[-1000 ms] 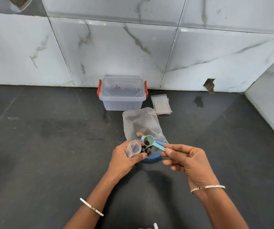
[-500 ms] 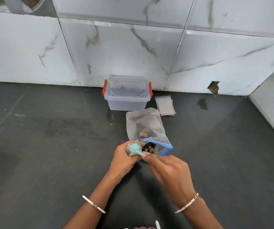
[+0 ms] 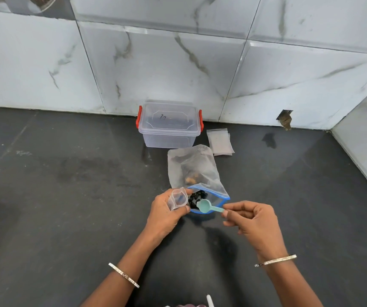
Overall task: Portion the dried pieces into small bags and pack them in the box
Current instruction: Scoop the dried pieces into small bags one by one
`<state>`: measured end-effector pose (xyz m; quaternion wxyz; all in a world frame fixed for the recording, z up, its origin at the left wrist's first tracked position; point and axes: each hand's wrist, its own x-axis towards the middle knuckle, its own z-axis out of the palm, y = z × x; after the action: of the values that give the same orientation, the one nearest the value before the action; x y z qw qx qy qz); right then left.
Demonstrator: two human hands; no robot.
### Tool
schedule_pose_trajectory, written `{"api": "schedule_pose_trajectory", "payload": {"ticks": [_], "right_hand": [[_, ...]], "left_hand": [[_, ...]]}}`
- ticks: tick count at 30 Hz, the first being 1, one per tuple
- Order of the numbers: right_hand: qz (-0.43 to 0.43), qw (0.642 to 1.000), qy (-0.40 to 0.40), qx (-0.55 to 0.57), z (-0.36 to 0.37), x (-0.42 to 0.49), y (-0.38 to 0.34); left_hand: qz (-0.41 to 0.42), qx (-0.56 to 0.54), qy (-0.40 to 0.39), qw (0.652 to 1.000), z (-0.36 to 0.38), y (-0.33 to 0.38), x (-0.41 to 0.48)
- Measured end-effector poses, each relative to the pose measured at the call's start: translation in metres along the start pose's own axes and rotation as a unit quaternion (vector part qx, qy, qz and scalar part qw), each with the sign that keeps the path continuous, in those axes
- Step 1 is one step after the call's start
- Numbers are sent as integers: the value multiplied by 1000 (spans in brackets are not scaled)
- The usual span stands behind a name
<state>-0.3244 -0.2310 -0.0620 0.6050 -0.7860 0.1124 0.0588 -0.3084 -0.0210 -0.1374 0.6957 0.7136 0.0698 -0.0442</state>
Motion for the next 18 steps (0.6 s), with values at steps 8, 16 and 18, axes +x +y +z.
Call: {"api": "schedule_pose_trajectory", "payload": {"ticks": [8, 16, 18], "right_hand": [[-250, 865, 88, -426, 45, 15, 28], [-204, 876, 8, -437, 38, 19, 26], [-201, 872, -6, -446, 37, 17, 24]], "left_hand": [[-18, -88, 9, 996, 4, -2, 1], [-63, -340, 36, 938, 8, -5, 5], [-72, -338, 42, 937, 9, -2, 5]]}}
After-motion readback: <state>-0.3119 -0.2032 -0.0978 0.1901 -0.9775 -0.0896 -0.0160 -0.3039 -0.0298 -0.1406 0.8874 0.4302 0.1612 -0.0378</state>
